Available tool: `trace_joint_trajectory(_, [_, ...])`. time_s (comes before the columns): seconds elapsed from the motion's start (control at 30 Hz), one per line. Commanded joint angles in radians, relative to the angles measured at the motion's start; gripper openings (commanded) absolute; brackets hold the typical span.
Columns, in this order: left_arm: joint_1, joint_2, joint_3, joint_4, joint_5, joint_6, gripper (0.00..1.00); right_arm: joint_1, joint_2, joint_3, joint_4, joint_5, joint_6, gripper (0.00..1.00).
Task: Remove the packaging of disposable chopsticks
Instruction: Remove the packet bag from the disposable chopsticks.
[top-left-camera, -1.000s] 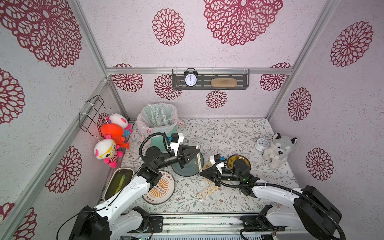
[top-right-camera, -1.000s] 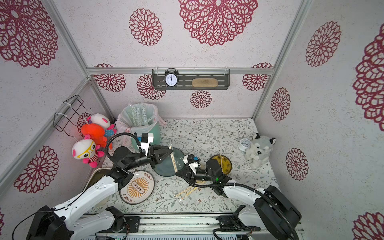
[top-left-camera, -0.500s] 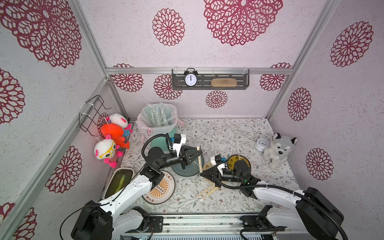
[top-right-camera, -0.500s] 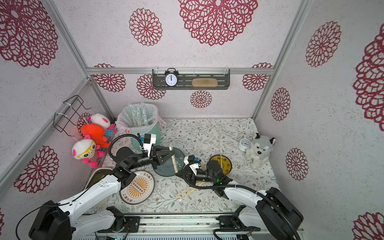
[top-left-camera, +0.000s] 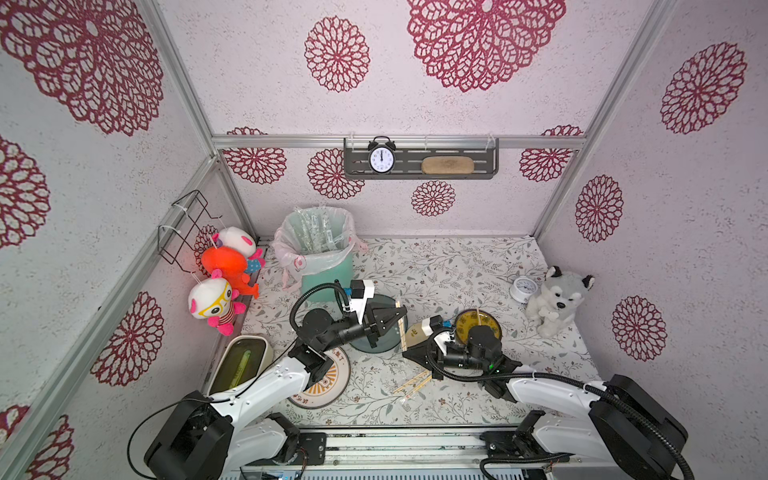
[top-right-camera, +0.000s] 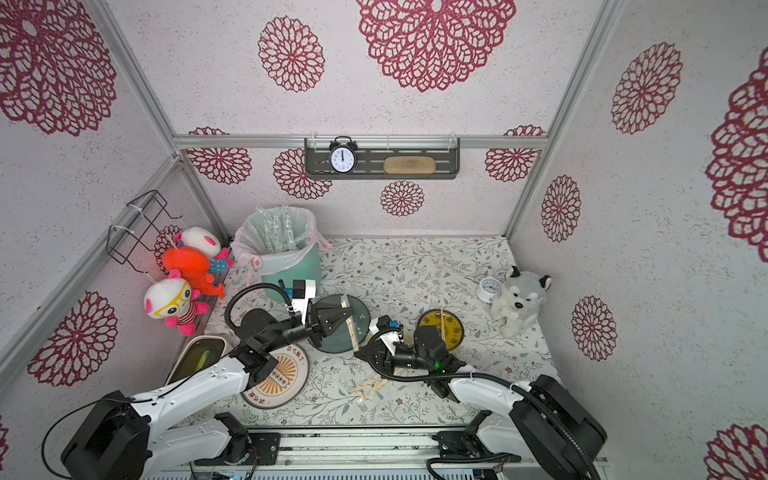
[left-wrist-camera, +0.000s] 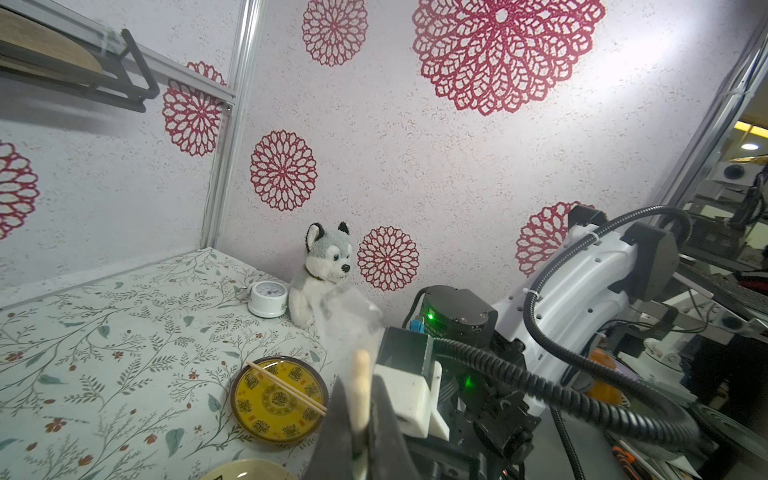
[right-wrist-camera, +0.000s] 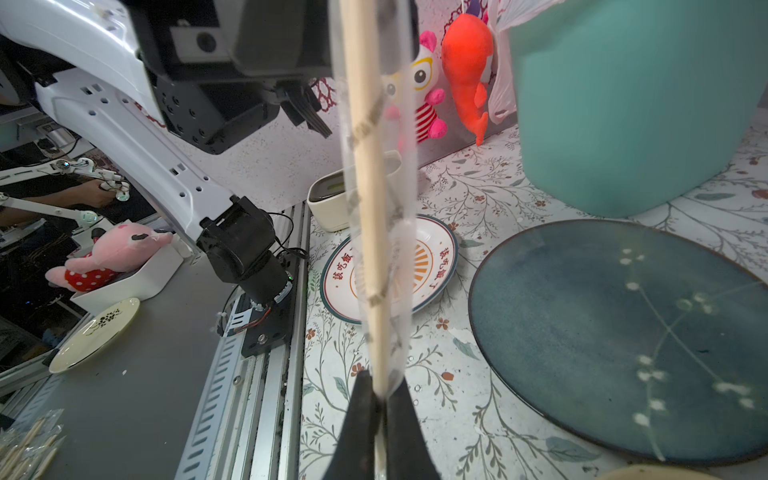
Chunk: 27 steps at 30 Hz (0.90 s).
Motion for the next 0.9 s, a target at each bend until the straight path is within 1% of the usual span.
trace_joint_trajectory(0.0, [-0.066,0.029,-0.066,-0.039,-0.012,0.021,0.0,0.0,-0.057,0.085,0.201,0.005,0.017,0.0])
trace_joint_trajectory(0.13, [-0.09,0.049,-0.107,-0.009,-0.044,0.03,0.0,0.0,-0.062,0.128,0.203,-0.003,0.017,0.0])
trace_joint_trajectory(0.27, [-0.108,0.085,-0.122,0.022,-0.018,0.029,0.01,0.0,-0.073,0.159,0.194,0.003,0.011,0.0])
trace_joint_trajectory(0.47, [-0.108,0.048,-0.189,-0.024,-0.066,0.055,0.0,0.0,-0.124,0.197,0.104,0.012,-0.027,0.0])
trace_joint_trajectory(0.57, [-0.108,0.039,-0.215,-0.025,-0.04,0.057,0.01,0.0,-0.159,0.215,0.058,0.028,-0.055,0.0])
trace_joint_trajectory(0.7, [-0.108,0.069,-0.233,-0.012,-0.014,0.053,0.01,0.0,-0.153,0.254,0.025,0.013,-0.055,0.0])
trace_joint_trajectory(0.87, [-0.118,0.112,-0.23,0.0,0.009,0.054,0.09,0.0,-0.143,0.259,0.039,0.016,-0.049,0.0])
